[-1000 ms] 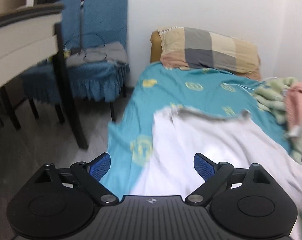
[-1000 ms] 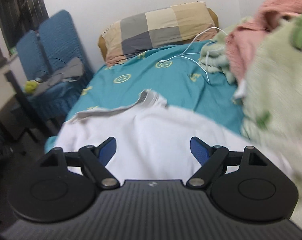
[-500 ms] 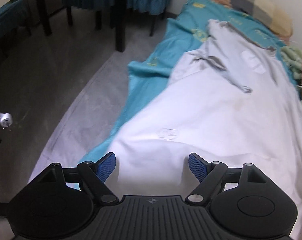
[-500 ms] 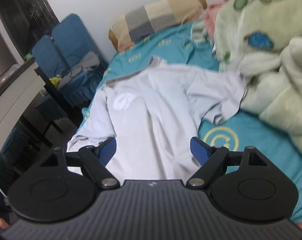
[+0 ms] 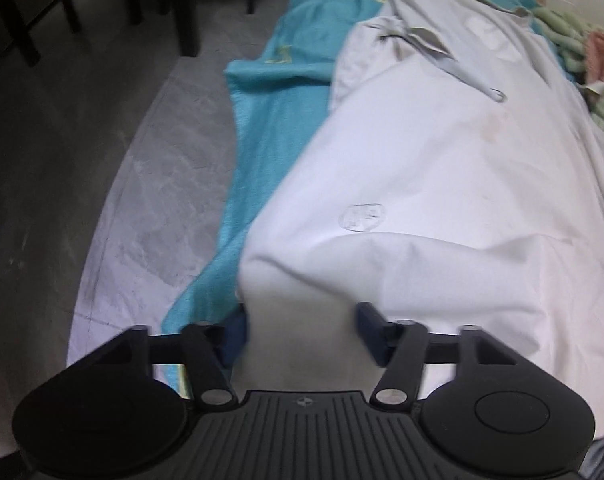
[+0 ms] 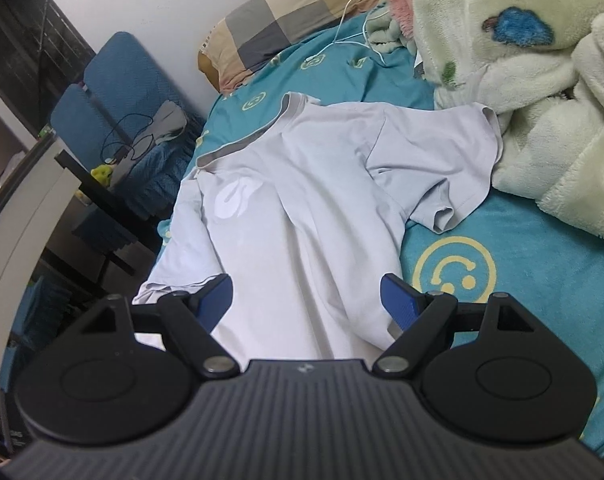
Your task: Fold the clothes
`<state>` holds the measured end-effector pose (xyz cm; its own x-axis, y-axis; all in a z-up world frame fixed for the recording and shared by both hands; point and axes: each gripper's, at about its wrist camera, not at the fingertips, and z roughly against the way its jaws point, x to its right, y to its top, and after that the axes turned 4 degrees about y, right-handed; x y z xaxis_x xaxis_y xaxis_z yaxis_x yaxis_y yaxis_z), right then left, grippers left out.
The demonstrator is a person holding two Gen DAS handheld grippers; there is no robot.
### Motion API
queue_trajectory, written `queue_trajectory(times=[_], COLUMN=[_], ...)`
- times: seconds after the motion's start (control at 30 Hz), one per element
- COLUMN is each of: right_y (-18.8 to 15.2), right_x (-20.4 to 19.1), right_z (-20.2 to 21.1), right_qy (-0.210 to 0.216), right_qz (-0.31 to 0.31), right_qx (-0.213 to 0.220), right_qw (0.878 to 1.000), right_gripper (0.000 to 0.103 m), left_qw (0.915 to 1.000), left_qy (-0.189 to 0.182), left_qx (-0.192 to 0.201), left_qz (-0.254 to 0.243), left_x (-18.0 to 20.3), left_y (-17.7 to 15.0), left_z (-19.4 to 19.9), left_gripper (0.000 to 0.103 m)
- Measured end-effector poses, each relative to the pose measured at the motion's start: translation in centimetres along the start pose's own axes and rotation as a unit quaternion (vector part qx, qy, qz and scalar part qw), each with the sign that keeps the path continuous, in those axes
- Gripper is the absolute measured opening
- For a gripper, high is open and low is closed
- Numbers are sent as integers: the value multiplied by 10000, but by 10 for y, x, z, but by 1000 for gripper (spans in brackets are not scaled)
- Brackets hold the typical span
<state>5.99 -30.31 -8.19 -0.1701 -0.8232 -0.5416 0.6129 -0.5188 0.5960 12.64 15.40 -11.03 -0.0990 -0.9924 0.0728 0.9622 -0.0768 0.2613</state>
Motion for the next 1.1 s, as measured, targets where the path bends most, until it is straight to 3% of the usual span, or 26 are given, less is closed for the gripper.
queue_trajectory(times=[0.03,0.1,0.33,0.47,0.6,0.63,0.7,0.83,0.97,1.1], right_y=[0,-1,1,1,0,0,0,1,-1,-4], right_x=[-1,-2,-2,-4,-8,-8,-10,-16,-24,-28], right_z=[-1,-2,1,4,6,7,10,14,18,23], right_qy=[-10,-35,-114,-128,-159,-155,-133,-61,-11,41], right_qz=[32,94,146,187,327,366,444,575,843,1075], right_qx=[-10,-28,31,73,101,112,145,243,284,376], right_qw=[10000,9999,9998,9997,9993,9991,9988,9980,9960,9935], right_gripper=[82,82,82,82,82,82,82,82,82,82], left_qw=[10000,9994,9985,9973,9973,9971,9967,9938,9849,9790], left_qy=[-5,129,-65,161,273,309,405,809,1003,777], left_qx=[6,-10,-265,-483,-435,-384,-259,404,1231,1752], left_qz=[-85,-311,-468,-531,-520,-578,-660,-644,-692,-691], left_x=[3,11,24,29,36,40,49,64,90,116], left_y=[-1,-5,-21,-32,-31,-30,-31,-30,-27,-19], left_z=[3,11,44,41,40,43,53,81,108,98], left_gripper=[23,5,3,3,5,7,24,72,82,84])
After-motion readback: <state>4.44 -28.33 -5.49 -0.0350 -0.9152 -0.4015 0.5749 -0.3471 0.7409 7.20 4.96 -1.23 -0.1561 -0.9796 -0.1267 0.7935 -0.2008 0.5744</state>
